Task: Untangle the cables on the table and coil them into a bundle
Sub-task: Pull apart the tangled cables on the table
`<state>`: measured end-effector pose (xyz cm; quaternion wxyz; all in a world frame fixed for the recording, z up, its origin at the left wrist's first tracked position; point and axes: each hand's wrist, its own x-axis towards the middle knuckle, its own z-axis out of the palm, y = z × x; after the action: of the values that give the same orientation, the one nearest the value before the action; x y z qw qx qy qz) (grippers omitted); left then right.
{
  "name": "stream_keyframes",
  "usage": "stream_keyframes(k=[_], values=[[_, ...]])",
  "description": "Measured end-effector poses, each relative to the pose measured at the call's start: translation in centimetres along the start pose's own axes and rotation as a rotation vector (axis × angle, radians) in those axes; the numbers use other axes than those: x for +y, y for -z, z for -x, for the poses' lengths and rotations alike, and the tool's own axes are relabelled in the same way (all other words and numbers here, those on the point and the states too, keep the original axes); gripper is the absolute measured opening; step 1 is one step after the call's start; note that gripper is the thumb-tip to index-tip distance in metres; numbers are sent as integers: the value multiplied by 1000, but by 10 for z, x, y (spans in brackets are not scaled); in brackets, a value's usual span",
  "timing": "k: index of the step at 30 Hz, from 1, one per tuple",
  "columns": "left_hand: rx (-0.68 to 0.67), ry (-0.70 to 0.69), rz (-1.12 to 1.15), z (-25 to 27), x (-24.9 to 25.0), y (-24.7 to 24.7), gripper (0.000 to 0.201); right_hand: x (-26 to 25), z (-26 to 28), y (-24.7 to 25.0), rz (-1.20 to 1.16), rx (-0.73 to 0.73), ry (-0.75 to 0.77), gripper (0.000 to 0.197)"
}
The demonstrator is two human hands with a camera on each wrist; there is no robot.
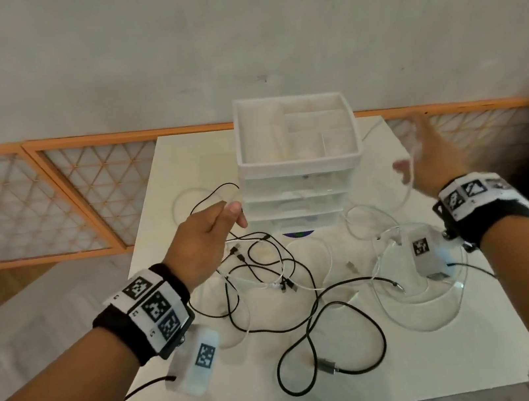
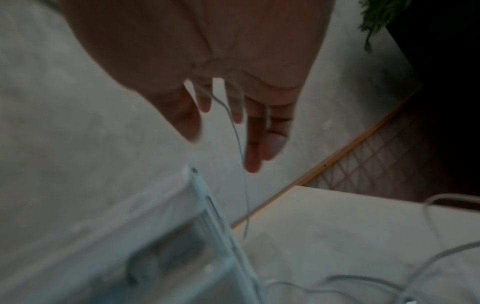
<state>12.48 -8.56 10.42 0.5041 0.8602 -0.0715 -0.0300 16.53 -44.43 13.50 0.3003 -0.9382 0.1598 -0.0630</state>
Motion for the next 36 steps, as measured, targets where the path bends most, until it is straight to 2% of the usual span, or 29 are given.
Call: stream_keyframes(k=[2,4,5,7,8,9,10,14,17,19,21,22,23,26,28,30,32,33,34,36], values=[[-27,-39,-80,1,3,-3,36,-1,27,-9,167,-16,-98,84],[-102,-73,-160,3,7,-11,30,-14,60,-22,98,-37,-40,87],[-145,-98,-197,5,9,-18,27,-25,79,-31,0,-139,34,85],[-201,-154,-268,7,12,-35,22,-46,111,-51,-159,-458,159,72],[-222,-176,-289,9,13,-44,21,-54,122,-63,-134,-577,210,55],[-241,-191,-297,11,14,-50,20,-57,127,-75,-47,-626,250,33],[-264,-195,-300,13,12,-53,19,-51,124,-86,65,-615,249,14],[-386,-98,-294,24,-15,-46,34,2,79,-91,271,-406,4,27],[-469,24,-314,39,-36,-40,36,24,54,-73,212,-278,-132,22],[-489,68,-368,45,-48,-39,36,26,47,-67,132,-100,-106,16],[-418,92,-392,44,-62,-39,36,23,51,-70,-29,96,40,3],[-366,113,-388,43,-67,-38,36,23,55,-75,-82,127,98,9],[-320,139,-393,42,-70,-37,36,25,62,-82,-91,76,114,20],[-190,244,-478,43,-75,-28,36,43,87,-112,126,-320,35,60],[-110,337,-513,41,-82,-17,39,48,109,-124,156,-383,52,74],[-48,413,-509,39,-88,-7,40,45,134,-130,113,-393,233,75],[-19,444,-474,36,-88,0,40,39,161,-140,201,-622,402,77],[-4,446,-434,34,-84,2,38,35,175,-145,288,-754,437,71],[15,445,-353,31,-78,4,35,35,184,-152,373,-826,468,58],[47,414,-89,29,-60,6,29,33,183,-161,398,-767,477,25]])
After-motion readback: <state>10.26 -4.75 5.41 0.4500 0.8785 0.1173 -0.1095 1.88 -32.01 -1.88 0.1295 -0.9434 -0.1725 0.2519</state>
